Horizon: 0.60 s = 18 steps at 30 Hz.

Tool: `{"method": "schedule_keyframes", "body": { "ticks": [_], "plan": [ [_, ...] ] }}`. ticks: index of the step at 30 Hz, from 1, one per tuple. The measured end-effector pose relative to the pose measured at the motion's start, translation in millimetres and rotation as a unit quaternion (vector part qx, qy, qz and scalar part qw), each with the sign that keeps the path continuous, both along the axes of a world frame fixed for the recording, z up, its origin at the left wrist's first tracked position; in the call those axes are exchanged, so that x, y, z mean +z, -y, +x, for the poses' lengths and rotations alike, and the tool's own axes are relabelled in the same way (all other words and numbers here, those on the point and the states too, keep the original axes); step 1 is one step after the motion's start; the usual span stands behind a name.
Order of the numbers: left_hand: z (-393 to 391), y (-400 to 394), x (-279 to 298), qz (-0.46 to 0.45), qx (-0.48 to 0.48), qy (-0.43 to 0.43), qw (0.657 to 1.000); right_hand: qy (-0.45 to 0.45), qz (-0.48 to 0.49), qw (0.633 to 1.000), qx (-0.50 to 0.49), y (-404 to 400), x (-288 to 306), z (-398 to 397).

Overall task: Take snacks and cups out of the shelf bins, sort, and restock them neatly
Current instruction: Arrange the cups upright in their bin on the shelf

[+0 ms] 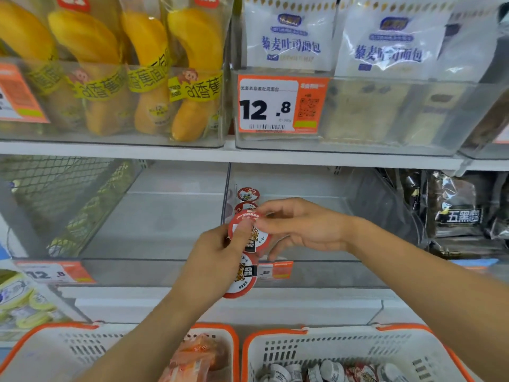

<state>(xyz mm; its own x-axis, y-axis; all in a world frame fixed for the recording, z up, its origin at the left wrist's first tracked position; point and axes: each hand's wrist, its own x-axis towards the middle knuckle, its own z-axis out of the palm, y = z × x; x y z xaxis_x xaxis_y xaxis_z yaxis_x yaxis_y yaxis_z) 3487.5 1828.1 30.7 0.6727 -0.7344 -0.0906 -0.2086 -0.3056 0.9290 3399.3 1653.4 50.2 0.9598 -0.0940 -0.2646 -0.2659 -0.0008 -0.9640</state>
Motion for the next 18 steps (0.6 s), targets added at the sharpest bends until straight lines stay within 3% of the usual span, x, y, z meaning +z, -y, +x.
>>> {"method": "schedule_keyframes", "body": {
  "ticks": [5, 9, 12, 15, 18],
  "plan": [
    [0, 46, 10, 0.069, -0.068, 0.121, 0.988, -0.028, 0.023, 0.989, -0.141, 46, -14, -7],
    [18, 85, 6, 0.164, -0.124, 0.130, 0.970, -0.137, -0.064, 0.960, -0.237, 88, -44, -1],
    [31, 106, -5, 0.230, -0.155, 0.145, 0.950, -0.203, -0.066, 0.951, -0.224, 90, -62, 7],
    [37, 116, -18, 0.325, -0.204, 0.183, 0.905, -0.267, -0.117, 0.942, -0.163, 78, -75, 18],
    [36, 116, -28, 0.379, -0.223, 0.230, 0.868, -0.263, -0.142, 0.940, -0.165, 67, -84, 29]
  ]
}}
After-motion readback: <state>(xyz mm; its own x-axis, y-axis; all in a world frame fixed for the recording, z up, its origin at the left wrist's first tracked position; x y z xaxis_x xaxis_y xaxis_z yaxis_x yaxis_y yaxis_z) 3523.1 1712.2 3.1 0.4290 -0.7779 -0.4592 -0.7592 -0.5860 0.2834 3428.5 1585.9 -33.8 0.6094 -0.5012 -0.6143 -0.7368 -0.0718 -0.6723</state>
